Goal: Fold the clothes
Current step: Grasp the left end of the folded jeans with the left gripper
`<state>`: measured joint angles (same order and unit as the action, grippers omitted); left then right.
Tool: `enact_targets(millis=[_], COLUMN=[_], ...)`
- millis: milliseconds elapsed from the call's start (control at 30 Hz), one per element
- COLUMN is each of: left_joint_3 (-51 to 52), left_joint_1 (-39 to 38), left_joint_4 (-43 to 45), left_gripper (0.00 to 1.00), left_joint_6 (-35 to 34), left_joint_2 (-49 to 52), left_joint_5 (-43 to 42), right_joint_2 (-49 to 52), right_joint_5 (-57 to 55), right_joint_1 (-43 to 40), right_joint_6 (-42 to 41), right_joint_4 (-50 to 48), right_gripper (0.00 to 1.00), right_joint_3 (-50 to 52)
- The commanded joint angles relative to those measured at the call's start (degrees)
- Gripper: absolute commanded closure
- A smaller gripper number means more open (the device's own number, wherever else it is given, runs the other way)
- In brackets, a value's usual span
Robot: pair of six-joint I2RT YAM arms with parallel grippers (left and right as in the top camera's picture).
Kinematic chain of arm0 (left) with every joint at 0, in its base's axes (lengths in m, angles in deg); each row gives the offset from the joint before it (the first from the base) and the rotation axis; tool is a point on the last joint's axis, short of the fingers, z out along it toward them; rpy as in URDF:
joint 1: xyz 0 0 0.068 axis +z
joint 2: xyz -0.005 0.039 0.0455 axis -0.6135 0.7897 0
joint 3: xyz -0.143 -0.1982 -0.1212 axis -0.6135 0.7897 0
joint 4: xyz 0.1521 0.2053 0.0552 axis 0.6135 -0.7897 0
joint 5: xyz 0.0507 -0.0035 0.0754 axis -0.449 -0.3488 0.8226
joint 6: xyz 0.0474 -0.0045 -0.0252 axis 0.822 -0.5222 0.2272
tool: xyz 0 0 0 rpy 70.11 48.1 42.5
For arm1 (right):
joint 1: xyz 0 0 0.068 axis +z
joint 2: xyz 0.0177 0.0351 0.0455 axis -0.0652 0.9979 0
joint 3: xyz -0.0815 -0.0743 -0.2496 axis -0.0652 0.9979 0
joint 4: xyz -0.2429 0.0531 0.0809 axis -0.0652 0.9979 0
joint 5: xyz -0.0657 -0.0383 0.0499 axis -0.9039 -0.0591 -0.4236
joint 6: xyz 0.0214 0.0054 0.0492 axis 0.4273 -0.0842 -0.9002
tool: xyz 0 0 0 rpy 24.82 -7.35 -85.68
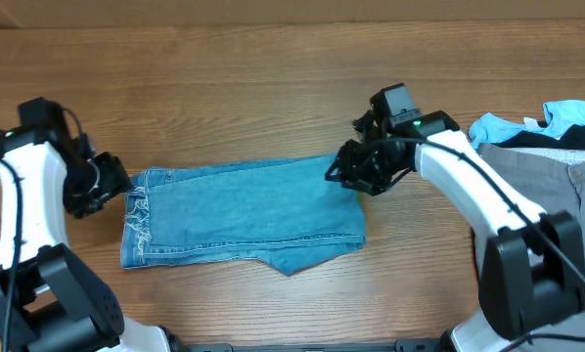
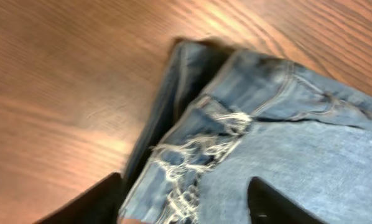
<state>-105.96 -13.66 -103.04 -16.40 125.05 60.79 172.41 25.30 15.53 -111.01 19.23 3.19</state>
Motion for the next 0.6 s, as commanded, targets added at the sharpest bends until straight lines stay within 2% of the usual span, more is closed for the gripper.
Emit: enact_targets(millis=[0, 67, 200, 267, 400, 567], left_joint_3=[-0.2, 0.2, 0.3, 0.3, 0.8, 2.9], left_joint_1=[2.3, 3.3, 5.1, 5.6, 5.5, 5.5], left_joint_4=[-0.1, 0.1, 0.4, 0.4, 0.3, 1.3], left_gripper=[0.23, 0.16, 0.09, 0.07, 0.0, 0.0], left_joint_6=[1.7, 3.6, 8.3, 12.9, 13.4, 13.4], left_joint_2=[-1.2, -1.2, -1.1, -1.1, -0.9, -0.5], left_joint_5=[-3.1, -6.1, -12.2, -16.3, -16.4, -16.2], right_joint_2=[-0.2, 0.4, 2.8, 4.9, 8.5, 12.5], right_joint_5=[2.4, 2.1, -3.5, -7.4, -8.9, -11.3], right_joint_1=[4.6, 7.3, 12.1, 13.3, 12.6, 9.9], right_joint_6=[1.1, 1.0, -5.1, -9.7, -16.0, -18.6], right_joint_4=[-0.8, -2.4, -5.8, -8.1, -11.3, -12.3], right_gripper=[0.51, 0.49, 0.5, 0.56, 0.69, 0.74], right_joint_3=[0.1, 0.7, 1.6, 2.3, 4.0, 4.8])
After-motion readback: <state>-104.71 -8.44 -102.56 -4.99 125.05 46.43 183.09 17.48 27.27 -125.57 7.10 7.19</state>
